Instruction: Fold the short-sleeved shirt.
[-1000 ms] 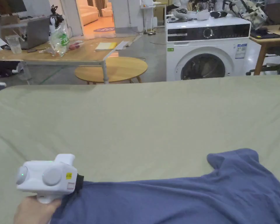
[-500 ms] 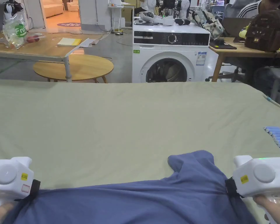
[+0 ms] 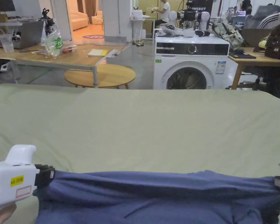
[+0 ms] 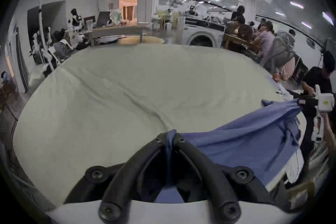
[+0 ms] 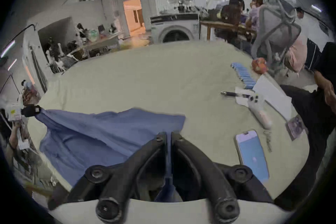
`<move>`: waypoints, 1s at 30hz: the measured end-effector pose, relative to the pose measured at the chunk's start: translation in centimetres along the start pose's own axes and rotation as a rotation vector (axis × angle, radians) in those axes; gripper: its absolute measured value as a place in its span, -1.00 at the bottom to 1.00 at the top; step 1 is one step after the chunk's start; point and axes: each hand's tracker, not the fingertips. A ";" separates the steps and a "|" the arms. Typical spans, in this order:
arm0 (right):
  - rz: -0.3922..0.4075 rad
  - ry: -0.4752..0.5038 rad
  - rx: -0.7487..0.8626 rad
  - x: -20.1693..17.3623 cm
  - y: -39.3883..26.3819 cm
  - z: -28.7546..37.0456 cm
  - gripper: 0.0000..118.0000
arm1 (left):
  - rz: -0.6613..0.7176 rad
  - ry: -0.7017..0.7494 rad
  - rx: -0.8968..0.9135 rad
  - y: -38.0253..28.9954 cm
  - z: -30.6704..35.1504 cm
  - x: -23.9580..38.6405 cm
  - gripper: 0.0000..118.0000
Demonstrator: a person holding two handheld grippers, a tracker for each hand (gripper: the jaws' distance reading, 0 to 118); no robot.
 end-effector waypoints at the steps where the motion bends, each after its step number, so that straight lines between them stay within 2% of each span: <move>1: -0.005 0.004 -0.001 0.1 -1.5 1.5 -0.97 | 0.013 -0.011 -0.005 -1.3 1.5 -0.3 -0.99; 6: 0.015 -0.019 -0.026 0.2 -8.2 6.0 -0.97 | 0.070 -0.042 -0.029 -7.1 5.3 -1.2 -0.99; 12: 0.024 -0.041 -0.086 -0.6 -13.1 5.3 -0.96 | 0.085 -0.074 -0.175 -11.7 2.5 -2.1 -0.98; 13: 0.035 -0.056 -0.093 -0.7 -13.5 5.0 -0.91 | 0.061 -0.072 -0.167 -12.3 2.0 -2.0 -0.81; 14: 0.045 -0.079 -0.098 -0.8 -13.7 4.7 -0.65 | 0.038 -0.041 -0.152 -12.8 1.8 -1.8 -0.38; 15: 0.049 -0.095 -0.092 -0.6 -13.9 4.4 -0.36 | 0.013 0.002 -0.144 -13.0 1.6 -1.7 -0.02; 16: 0.047 -0.110 -0.088 -0.6 -14.1 4.4 -0.21 | 0.015 0.005 -0.130 -13.0 1.8 -1.4 0.19; 20: -0.051 -0.061 0.046 -0.8 -12.4 6.6 -0.21 | 0.090 -0.067 0.036 -10.8 4.6 -0.2 0.22; 25: -0.016 0.021 0.214 -5.3 -7.5 7.9 -0.21 | 0.058 -0.114 0.232 -5.2 6.4 4.3 0.21; 30: -0.001 0.094 0.187 -11.0 -4.8 5.0 -0.21 | 0.048 -0.109 0.269 -2.6 4.4 9.8 0.21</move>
